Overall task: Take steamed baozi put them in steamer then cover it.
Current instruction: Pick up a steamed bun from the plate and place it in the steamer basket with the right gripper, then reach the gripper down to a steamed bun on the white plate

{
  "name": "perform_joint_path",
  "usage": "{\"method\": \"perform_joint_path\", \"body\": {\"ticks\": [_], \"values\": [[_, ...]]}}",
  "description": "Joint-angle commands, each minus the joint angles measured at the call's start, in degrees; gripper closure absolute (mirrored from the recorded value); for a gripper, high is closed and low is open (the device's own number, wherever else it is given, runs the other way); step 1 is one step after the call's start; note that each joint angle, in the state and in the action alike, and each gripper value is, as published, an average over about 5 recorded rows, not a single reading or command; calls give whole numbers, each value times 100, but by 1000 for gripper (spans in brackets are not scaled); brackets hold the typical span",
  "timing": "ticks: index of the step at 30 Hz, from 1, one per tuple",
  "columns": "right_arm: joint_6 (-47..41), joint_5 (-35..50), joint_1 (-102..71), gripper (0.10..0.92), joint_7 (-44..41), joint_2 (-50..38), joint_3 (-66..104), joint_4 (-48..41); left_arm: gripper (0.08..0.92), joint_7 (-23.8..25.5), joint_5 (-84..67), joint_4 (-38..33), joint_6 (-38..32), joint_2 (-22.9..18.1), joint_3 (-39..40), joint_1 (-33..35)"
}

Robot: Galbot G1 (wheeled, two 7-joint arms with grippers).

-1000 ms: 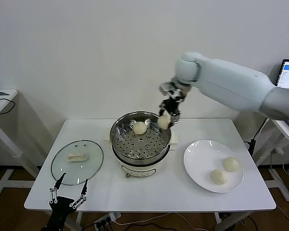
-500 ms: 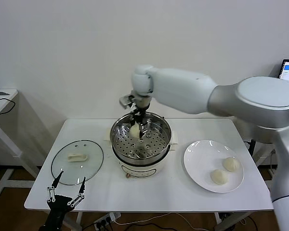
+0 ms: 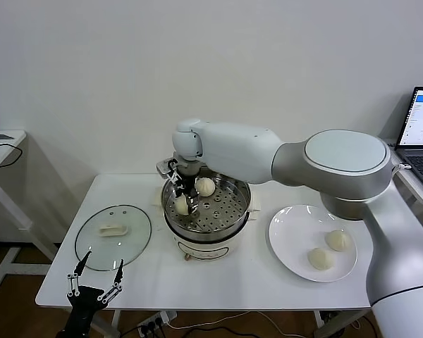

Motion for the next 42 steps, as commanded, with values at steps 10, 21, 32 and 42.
{"method": "perform_joint_path", "body": {"ticks": [10,21,32,42], "values": [[2,-189,155,204,-2,-473,192,594,177,-13,5,-45,1,-6,-30,8],[552,-869,1257,203,-1083,-3151,960,2200,177,-19,27,-69,19,3,33,-24],[1332,-1664,262,203,-1500,-5701,926,2523,177,-17,134,-49,-7,-1,109,35],[1292,-2386,-1468,203,-899,-6242,1758,2678,177,-38,278,-11,-10,-23,200,104]]}}
